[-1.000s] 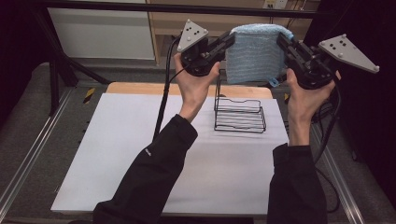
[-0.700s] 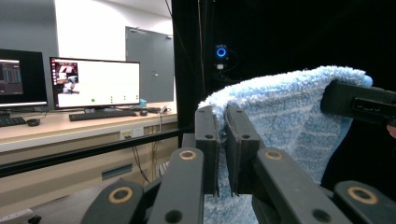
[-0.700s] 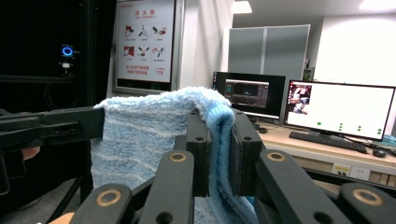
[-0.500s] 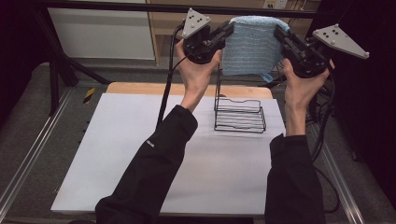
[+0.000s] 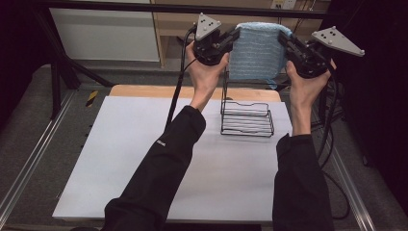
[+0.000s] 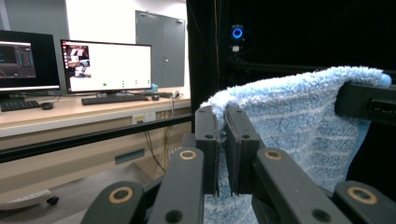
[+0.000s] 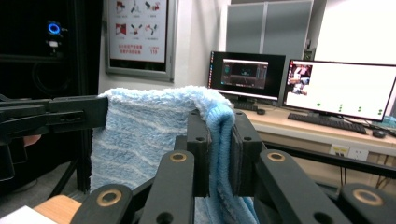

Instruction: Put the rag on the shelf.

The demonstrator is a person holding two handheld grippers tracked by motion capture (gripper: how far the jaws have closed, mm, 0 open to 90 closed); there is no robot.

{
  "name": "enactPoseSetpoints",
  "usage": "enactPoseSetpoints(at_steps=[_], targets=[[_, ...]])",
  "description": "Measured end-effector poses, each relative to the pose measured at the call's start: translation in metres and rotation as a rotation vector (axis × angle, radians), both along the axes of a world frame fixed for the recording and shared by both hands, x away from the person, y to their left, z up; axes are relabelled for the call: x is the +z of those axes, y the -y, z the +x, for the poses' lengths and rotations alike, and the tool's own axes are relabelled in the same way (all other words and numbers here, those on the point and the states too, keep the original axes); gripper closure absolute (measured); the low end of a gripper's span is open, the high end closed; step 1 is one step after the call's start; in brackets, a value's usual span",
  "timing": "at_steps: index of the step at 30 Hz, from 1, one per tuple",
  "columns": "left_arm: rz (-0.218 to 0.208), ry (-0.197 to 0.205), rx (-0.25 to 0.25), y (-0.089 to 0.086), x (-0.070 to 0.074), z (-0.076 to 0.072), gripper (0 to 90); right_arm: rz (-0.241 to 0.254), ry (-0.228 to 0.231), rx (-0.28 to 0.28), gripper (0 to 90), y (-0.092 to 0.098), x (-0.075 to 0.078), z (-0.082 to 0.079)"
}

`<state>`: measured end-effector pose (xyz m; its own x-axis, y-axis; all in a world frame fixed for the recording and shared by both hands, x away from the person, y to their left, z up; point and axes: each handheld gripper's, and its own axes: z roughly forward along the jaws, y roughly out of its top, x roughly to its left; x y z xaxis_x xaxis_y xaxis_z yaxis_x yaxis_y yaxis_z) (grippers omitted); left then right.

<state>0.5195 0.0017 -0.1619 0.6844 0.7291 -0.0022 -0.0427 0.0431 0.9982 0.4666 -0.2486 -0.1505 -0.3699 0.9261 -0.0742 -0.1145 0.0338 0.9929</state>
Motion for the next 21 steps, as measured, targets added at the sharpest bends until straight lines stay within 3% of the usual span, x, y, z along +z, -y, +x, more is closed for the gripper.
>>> enactPoseSetpoints(at_steps=[13, 21], targets=[[0.04, -0.018, 0.0, 0.008, -0.018, 0.014, 84.5, 0.013, -0.046, 0.007, 81.4, 0.011, -0.022, 0.016], [0.058, -0.041, -0.037, 0.008, -0.036, 0.013, 84.5, 0.006, -0.082, 0.01, 81.3, 0.017, -0.039, 0.018]])
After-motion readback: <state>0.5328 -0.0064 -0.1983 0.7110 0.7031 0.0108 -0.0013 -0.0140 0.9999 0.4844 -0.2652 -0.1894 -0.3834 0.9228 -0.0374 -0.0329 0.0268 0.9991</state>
